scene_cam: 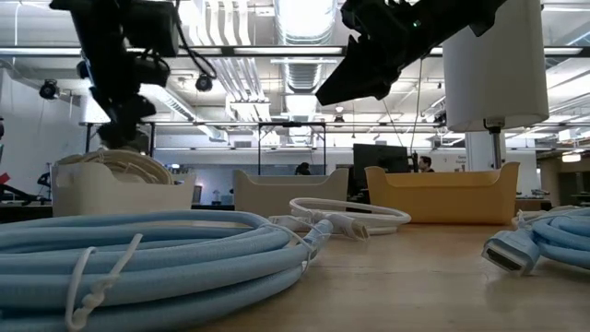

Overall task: Sort HDMI cables
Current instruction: Put the top white HDMI cable into the gray bin

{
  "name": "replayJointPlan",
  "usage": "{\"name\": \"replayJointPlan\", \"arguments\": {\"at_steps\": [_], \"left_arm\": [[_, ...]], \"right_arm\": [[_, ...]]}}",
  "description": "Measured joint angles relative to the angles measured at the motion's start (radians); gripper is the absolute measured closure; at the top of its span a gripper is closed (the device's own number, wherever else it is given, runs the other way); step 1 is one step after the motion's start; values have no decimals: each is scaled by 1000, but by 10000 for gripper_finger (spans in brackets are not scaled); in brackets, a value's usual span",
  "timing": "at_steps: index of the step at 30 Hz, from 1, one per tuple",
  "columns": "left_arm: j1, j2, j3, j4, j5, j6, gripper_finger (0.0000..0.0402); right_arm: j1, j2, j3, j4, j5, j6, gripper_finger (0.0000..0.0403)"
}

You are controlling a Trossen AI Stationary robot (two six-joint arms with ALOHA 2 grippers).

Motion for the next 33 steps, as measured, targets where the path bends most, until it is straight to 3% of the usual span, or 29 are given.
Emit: {"name": "replayJointPlan", "arguments": {"at_steps": [6,12,17,25,33], "left_arm": [[-39,-1,38,110,97,107,236],[-116,-1,-10,445,311,308,237],[-182,-1,-60,688,480,425,237],[-205,0,-116,759,489,399,236],[-205,0,-155,760,488,363,236]], "right_arm": [[0,0,0,25,-61,21,265],[0,0,0,56,-115,33,254],[2,0,-17,58,-115,143,247],[68,43,-56,140,-71,267,248],[86,251,39,164,-67,378,245]]}}
